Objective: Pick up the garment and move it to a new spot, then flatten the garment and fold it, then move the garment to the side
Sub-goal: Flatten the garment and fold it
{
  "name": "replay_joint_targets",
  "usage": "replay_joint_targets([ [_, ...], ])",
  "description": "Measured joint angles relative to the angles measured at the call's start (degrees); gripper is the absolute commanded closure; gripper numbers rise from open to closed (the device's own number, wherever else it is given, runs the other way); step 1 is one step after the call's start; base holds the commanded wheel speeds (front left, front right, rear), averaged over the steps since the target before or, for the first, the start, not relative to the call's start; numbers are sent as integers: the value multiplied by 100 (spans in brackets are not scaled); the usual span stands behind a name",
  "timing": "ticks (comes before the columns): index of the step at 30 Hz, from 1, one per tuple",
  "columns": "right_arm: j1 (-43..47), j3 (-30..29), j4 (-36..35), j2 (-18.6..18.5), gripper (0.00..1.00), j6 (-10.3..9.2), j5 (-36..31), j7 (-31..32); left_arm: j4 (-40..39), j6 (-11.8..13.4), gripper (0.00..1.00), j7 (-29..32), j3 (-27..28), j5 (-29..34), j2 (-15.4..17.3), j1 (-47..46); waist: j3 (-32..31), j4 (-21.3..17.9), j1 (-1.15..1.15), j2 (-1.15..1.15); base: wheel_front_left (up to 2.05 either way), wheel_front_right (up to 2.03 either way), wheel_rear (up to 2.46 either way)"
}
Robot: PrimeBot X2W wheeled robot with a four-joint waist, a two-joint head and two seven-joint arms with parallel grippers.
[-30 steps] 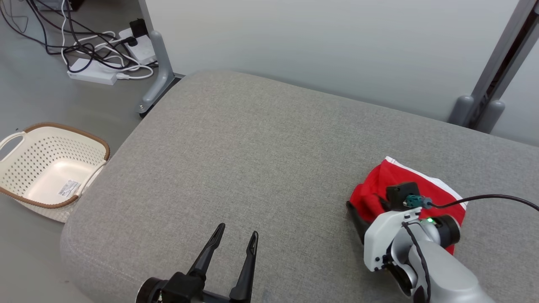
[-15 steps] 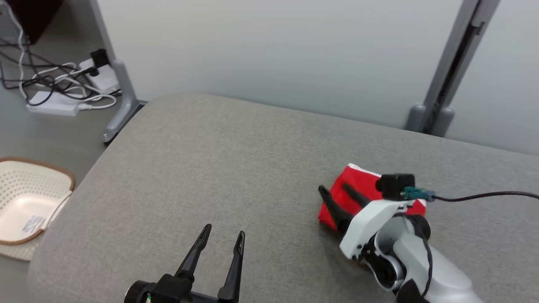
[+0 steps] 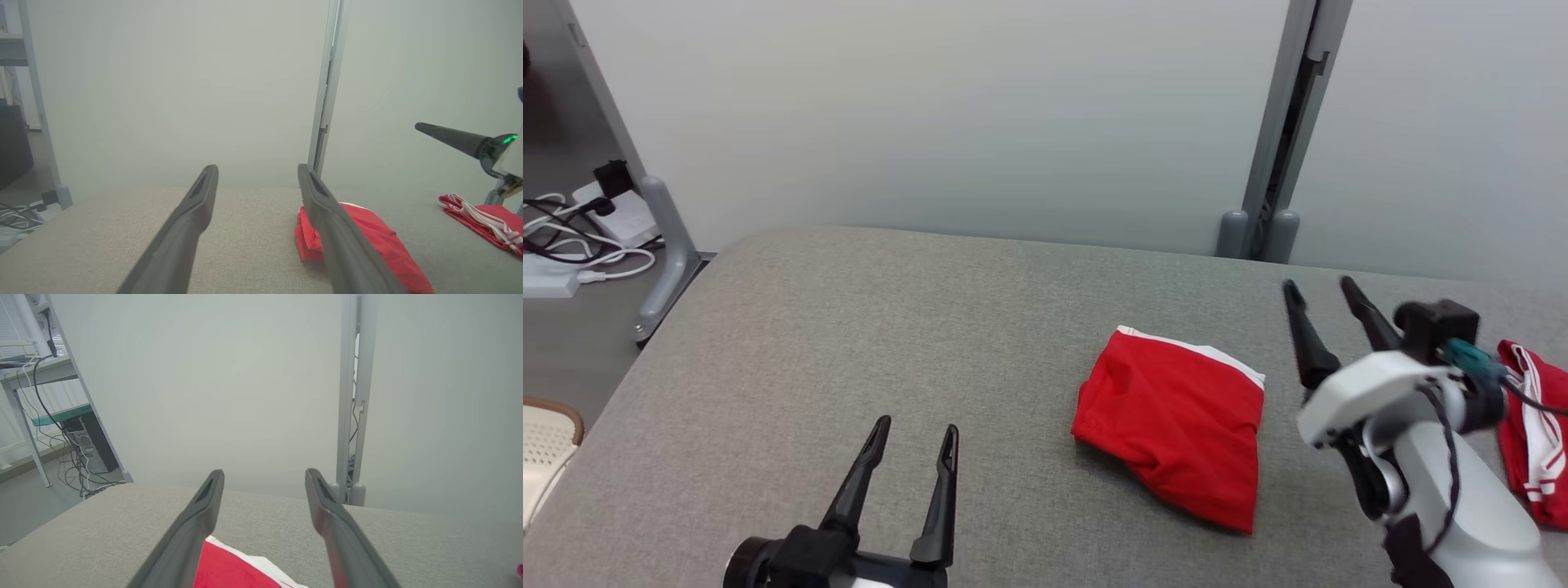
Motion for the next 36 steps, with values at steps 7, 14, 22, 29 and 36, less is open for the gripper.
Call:
replay_joint_targets([
  [7,1144,-1180,-1035,129,0,0,-1042,-27,-145,0,0,0,119,0,1,2,55,-157,0,0,0,0,0],
  [14,1766,-1507,-1586,293,0,0,-1571,25,-137,-48,0,0,124,14,1,2,121,-206,0,0,0,0,0],
  [22,1820,-1232,-1664,323,100,0,-1678,219,-49,-133,0,0,15,51,0,-2,165,-47,0,0,0,0,0],
  [29,1395,-450,-944,354,100,0,-1272,487,-4,-204,0,0,-300,21,-1,-114,300,394,0,0,0,0,0],
  [36,650,-124,232,352,100,0,-1117,539,71,-199,0,0,-466,-59,3,-181,558,953,0,0,0,0,0],
])
